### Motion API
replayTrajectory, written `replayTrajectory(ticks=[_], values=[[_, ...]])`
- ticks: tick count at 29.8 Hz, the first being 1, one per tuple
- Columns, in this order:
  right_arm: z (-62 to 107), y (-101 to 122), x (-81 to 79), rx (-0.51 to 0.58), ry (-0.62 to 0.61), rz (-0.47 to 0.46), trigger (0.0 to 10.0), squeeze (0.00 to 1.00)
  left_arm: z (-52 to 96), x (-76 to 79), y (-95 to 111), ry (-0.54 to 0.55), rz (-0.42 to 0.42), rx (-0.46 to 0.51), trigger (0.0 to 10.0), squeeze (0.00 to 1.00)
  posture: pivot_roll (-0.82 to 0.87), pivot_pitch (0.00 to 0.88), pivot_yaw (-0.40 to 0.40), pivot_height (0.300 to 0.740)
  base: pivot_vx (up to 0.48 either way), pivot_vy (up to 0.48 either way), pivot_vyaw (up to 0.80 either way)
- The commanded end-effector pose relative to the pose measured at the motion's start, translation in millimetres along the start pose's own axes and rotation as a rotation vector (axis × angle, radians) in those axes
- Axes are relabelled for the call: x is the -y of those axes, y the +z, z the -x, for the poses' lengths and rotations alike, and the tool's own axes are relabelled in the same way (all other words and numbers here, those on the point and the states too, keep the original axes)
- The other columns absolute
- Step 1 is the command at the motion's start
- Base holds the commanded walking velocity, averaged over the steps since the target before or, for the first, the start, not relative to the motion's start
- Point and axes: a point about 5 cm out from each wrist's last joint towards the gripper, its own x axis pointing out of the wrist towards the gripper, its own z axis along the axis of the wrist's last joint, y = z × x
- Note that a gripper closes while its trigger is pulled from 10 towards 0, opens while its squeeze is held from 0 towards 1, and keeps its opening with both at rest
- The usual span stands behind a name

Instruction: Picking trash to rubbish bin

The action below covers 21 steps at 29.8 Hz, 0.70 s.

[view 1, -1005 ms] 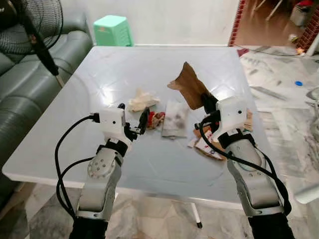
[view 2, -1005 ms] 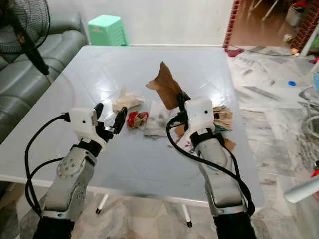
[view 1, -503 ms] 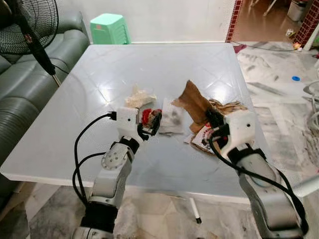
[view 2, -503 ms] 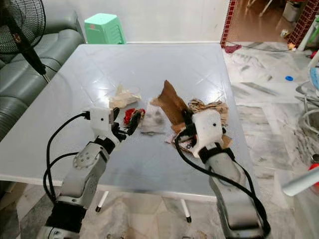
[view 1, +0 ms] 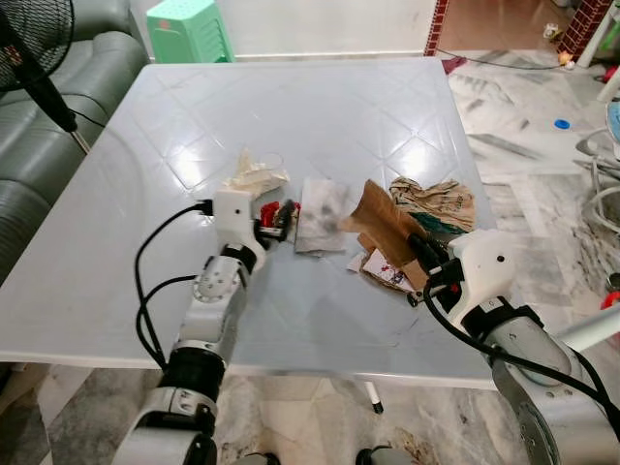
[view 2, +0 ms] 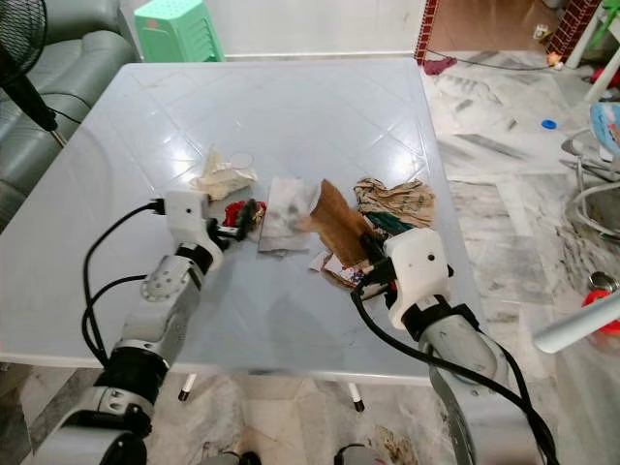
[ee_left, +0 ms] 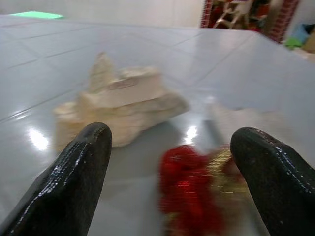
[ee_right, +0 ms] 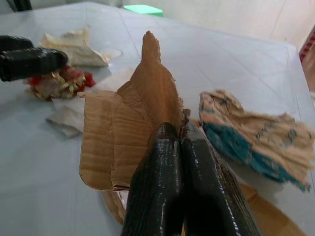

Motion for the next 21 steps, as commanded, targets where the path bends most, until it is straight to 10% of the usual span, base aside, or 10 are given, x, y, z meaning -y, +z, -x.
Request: replayTrajectory(ticks=[1,2,21], values=[[3.5,7,0.5,0.018,-0.003,0.003,0.0,0.00,0.5,-1.4,-7,0.007,-0.012,-0.028,10.0,1.00,-0.24,0.214,0.024,0.740,0.000,0.000,0.00],[3.4,7,-0.3,0.017,0.000,0.001,0.0,0.00,1.2,-1.5,-10,0.005,-0.014,-0.040,10.0,0.00,-0.24,0.216,0.025,0.740,0.000,0.000,0.00],[0.4,11,-6.4,0.022,0.022,0.004,0.0,0.00,-4.0,14.6,1,-0.079,-0.054,0.099,10.0,0.00,-0.24,0.207,0.030,0.740,0.000,0.000,0.00]])
